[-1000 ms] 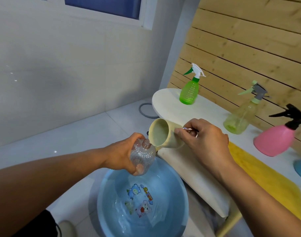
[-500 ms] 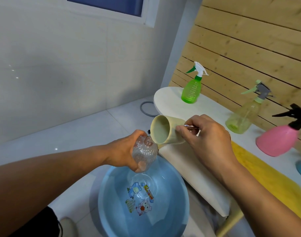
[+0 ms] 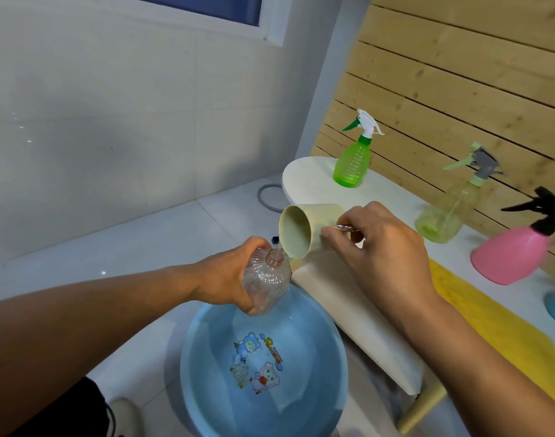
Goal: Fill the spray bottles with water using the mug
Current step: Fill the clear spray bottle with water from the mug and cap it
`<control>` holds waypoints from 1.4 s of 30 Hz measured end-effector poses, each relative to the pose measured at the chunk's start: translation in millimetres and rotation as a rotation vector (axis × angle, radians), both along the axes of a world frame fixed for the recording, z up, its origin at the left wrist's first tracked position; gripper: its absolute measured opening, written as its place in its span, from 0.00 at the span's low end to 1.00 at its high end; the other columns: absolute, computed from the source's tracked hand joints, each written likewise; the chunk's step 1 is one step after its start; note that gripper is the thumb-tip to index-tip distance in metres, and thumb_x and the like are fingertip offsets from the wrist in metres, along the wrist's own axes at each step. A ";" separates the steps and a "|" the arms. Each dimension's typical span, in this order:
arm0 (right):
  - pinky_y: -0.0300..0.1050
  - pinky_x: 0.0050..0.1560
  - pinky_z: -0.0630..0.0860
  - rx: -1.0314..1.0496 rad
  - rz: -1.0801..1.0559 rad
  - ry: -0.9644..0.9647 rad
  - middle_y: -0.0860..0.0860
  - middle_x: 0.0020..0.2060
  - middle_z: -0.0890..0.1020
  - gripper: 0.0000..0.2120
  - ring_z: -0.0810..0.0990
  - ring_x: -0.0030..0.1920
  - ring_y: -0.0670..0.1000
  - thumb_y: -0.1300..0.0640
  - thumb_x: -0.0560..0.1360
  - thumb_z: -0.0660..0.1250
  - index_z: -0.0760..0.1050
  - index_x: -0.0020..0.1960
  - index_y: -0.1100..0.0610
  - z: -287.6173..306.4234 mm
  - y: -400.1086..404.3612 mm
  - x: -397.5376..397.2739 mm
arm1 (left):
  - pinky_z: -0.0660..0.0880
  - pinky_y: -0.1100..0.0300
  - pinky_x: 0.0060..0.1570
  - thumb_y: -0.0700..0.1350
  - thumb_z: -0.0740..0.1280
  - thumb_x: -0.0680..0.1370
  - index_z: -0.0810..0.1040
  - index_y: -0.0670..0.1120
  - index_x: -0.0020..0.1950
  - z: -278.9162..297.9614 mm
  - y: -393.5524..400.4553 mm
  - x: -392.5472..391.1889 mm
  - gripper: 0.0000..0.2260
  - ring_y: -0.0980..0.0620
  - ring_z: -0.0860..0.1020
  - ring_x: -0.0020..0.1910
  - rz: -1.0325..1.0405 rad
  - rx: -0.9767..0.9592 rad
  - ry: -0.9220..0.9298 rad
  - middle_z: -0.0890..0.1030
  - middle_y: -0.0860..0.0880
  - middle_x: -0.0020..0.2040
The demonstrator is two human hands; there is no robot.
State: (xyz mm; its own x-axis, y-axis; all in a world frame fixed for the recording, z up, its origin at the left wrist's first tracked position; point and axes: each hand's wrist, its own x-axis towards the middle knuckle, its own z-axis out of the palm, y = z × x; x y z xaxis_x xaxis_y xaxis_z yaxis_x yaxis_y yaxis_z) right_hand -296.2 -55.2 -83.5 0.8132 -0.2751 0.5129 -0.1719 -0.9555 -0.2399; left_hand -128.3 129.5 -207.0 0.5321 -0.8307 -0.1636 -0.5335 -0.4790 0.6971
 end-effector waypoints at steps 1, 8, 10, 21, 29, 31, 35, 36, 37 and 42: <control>0.51 0.40 0.75 -0.014 0.002 -0.003 0.48 0.41 0.77 0.11 0.78 0.41 0.54 0.43 0.77 0.68 0.78 0.45 0.50 0.0 0.7 -0.1 | 0.79 0.46 0.62 0.50 0.84 0.62 0.56 0.67 0.71 0.0 -0.4 0.1 0.48 0.51 0.78 0.62 0.000 0.002 0.002 0.76 0.56 0.64; 0.49 0.35 0.74 -0.117 0.007 -0.029 0.48 0.40 0.77 0.11 0.77 0.41 0.55 0.44 0.78 0.69 0.78 0.44 0.51 0.5 5.5 -2.3 | 0.79 0.45 0.62 0.52 0.85 0.61 0.56 0.67 0.70 -0.2 -1.2 -1.2 0.49 0.50 0.78 0.62 -0.004 0.002 0.009 0.76 0.56 0.64; 0.49 0.33 0.74 -0.154 0.017 -0.039 0.48 0.40 0.77 0.11 0.77 0.42 0.55 0.44 0.78 0.69 0.78 0.44 0.51 0.2 5.8 -2.8 | 0.79 0.45 0.62 0.52 0.85 0.61 0.56 0.67 0.70 -0.3 -1.0 -0.9 0.49 0.50 0.78 0.62 -0.002 -0.002 0.005 0.76 0.55 0.64; 0.42 0.29 0.63 -0.457 0.091 -0.122 0.50 0.40 0.77 0.11 0.75 0.38 0.55 0.49 0.79 0.70 0.78 0.43 0.55 2.0 14.6 -11.6 | 0.80 0.48 0.62 0.51 0.86 0.62 0.56 0.67 0.70 -1.0 -3.4 -1.6 0.49 0.53 0.78 0.63 -0.011 -0.050 0.039 0.75 0.57 0.65; 0.42 0.30 0.58 -0.493 0.085 -0.137 0.50 0.40 0.78 0.11 0.75 0.38 0.55 0.49 0.81 0.68 0.78 0.43 0.54 1.5 17.4 -12.9 | 0.80 0.57 0.61 0.42 0.86 0.64 0.59 0.59 0.74 2.4 -3.9 -2.2 0.48 0.54 0.78 0.63 0.008 -0.136 0.121 0.75 0.55 0.64; 0.41 0.30 0.57 -0.371 -0.003 -0.091 0.49 0.40 0.77 0.12 0.77 0.38 0.55 0.46 0.80 0.67 0.78 0.44 0.53 -1.8 15.9 -10.8 | 0.80 0.58 0.60 0.38 0.85 0.65 0.60 0.57 0.74 5.2 -3.2 -3.7 0.47 0.54 0.79 0.63 0.011 -0.164 0.160 0.76 0.54 0.64; 0.45 0.34 0.62 -0.309 -0.184 0.033 0.49 0.40 0.78 0.14 0.79 0.36 0.57 0.42 0.81 0.63 0.75 0.46 0.52 -17.0 11.3 -3.5 | 0.80 0.64 0.56 0.35 0.84 0.66 0.61 0.57 0.75 7.6 1.6 -2.2 0.47 0.61 0.79 0.59 0.007 -0.186 0.218 0.77 0.56 0.64; 0.46 0.35 0.60 -0.309 -0.213 0.086 0.49 0.41 0.78 0.14 0.80 0.37 0.57 0.42 0.82 0.60 0.74 0.47 0.51 -21.7 10.4 -1.6 | 0.80 0.65 0.56 0.36 0.84 0.66 0.62 0.58 0.75 6.8 3.5 -1.1 0.48 0.63 0.79 0.60 0.001 -0.185 0.221 0.77 0.57 0.64; 0.46 0.34 0.59 -0.278 -0.222 0.127 0.49 0.43 0.78 0.14 0.81 0.38 0.57 0.41 0.83 0.59 0.72 0.48 0.51 -26.9 9.1 1.6 | 0.80 0.65 0.55 0.37 0.85 0.65 0.63 0.59 0.75 5.1 5.6 0.2 0.47 0.63 0.79 0.60 -0.008 -0.181 0.220 0.77 0.57 0.64; 0.48 0.39 0.67 0.033 -0.216 0.248 0.50 0.41 0.77 0.14 0.76 0.41 0.58 0.40 0.83 0.56 0.68 0.48 0.50 -50.6 -3.5 23.2 | 0.78 0.66 0.54 0.38 0.86 0.63 0.66 0.59 0.71 -3.3 12.0 5.9 0.45 0.63 0.79 0.60 -0.014 -0.178 0.175 0.78 0.59 0.62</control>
State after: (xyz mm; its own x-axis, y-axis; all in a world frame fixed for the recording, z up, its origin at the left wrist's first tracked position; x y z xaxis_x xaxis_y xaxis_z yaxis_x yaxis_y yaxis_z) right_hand -273.0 -58.7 -134.2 0.8334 -0.4679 0.2940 -0.4267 -0.8830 -0.1958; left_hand -122.4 141.5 -210.3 0.4967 -0.8618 -0.1026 -0.4029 -0.3337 0.8523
